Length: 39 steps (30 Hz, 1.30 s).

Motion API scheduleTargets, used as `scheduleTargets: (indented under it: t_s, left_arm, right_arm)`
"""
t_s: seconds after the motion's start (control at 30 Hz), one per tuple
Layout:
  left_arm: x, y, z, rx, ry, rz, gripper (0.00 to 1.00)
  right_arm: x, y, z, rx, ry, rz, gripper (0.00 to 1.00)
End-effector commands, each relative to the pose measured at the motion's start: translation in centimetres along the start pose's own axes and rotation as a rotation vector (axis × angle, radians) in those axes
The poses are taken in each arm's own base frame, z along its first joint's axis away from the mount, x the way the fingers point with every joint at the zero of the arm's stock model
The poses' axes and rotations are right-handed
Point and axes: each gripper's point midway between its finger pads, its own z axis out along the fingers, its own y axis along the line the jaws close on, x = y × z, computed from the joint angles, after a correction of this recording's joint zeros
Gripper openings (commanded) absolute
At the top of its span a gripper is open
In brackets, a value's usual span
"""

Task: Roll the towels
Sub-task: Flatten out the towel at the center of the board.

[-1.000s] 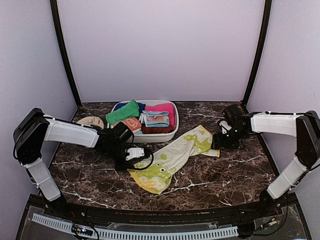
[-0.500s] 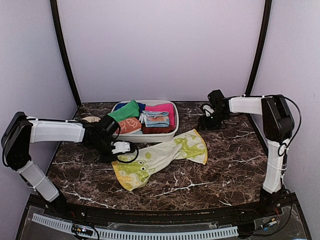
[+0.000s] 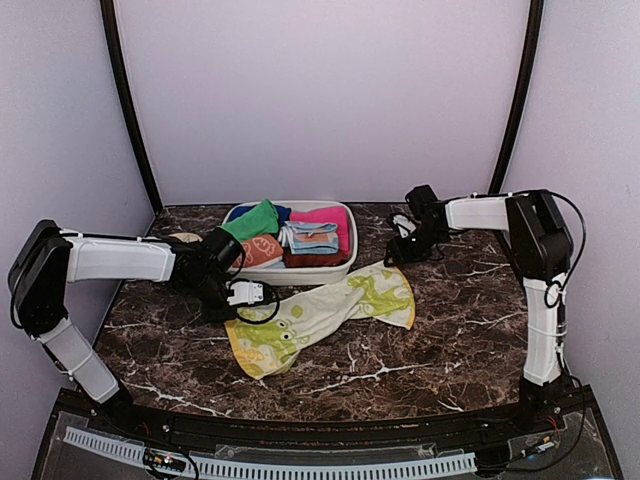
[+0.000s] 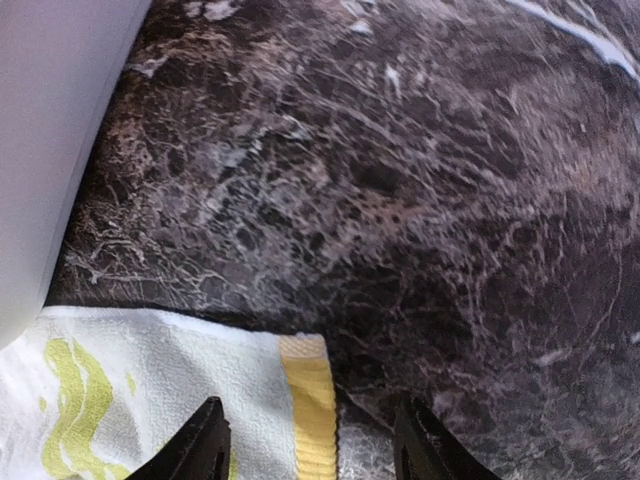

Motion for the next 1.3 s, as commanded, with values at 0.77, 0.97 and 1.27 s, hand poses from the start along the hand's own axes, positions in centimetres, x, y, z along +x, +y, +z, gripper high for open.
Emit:
scheduleTargets:
  t_s: [0.77,0.97,1.27]
  left_arm:
    - [-0.8,1.5,-4.2,-0.055,-0.047,-0.048,0.00]
    - [-0.1,0.3,-10.3,-0.057,-0.129,-0.080,0.00]
    - [4.5,-2.7,-16.3,-0.043,-0.116,-0.086,0.00]
  right_arm:
    - [-0.2,3.9,-7.0,0.006,-0.186,-0.048,0.00]
    - [4.2,8.5,-13.7,0.024,-0.276,-0.082,0.00]
    - [8.3,12.1,-25.5,-0.073,-0.494,0.011,0.00]
